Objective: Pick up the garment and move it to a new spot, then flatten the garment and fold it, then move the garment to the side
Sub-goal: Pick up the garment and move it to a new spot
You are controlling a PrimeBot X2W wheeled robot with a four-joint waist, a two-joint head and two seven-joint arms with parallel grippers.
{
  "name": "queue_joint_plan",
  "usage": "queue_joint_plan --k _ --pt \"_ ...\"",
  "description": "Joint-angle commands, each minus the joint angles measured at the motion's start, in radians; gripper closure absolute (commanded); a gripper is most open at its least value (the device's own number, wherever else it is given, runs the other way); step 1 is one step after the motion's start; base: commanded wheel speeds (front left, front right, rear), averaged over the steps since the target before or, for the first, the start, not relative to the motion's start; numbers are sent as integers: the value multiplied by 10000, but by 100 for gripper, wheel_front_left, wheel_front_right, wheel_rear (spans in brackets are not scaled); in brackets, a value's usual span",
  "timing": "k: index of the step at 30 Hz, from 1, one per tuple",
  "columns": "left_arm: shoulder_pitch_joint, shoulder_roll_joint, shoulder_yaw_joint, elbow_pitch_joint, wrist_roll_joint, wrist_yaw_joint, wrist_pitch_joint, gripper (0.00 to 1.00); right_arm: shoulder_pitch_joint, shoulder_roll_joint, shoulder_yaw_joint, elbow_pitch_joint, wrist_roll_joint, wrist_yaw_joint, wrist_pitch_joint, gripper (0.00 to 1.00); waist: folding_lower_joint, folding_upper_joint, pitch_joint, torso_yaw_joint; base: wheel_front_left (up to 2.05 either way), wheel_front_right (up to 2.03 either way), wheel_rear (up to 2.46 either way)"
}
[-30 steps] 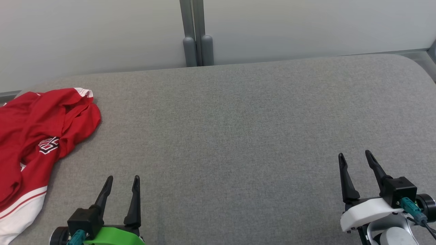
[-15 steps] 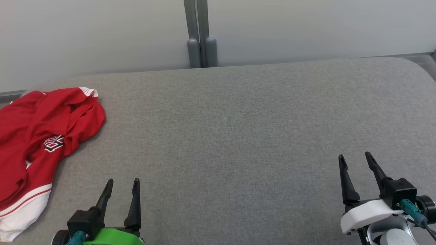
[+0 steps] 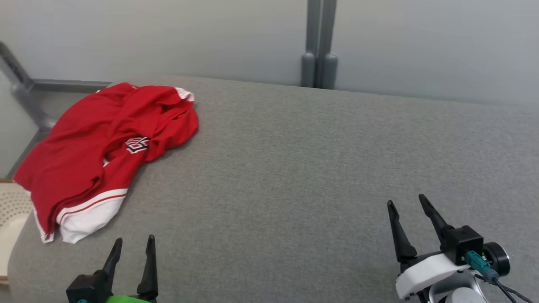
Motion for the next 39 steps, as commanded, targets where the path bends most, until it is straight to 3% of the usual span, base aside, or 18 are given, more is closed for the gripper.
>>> queue_joint_plan --k 1,6,11,15,23,28,33,39 --pt "175 96 128 -12 -77 -29 -7 0 -165 36 131 43 54 -3 -35 0 0 0 -193 1379 0 0 0" --pt "199 96 434 -104 -152 -29 -7 0 -421 45 548 146 120 -5 -35 0 0 0 -10 1756 0 0 0" --pt "-513 55 432 151 -581 -29 -7 0 -687 -47 752 179 92 -5 -35 0 0 0 711 1541 0 0 0" --pt "-1832 602 -37 1121 -1076 -29 2 0 -1084 -361 785 143 24 -6 -33 0 0 0 1748 1129 0 0 0" --pt "-5603 1425 -536 3373 -2143 -29 1938 0 -2220 -986 898 -45 -62 -6 -33 0 0 0 4151 441 0 0 0" --pt "-7227 1905 -489 4374 -2643 -29 2686 0 -2723 -1058 1121 -13 5 -8 -33 0 0 0 5005 52 0 0 0" --pt "-8437 2111 -65 5535 -3033 220 2967 0 -3042 -1200 1200 -31 59 -6 -35 0 0 0 5472 -192 0 0 0" --pt "-9435 2382 -64 6909 -2841 997 3367 0 -3190 -1383 1364 15 97 -11 -9 0 0 0 5739 -403 0 0 0"
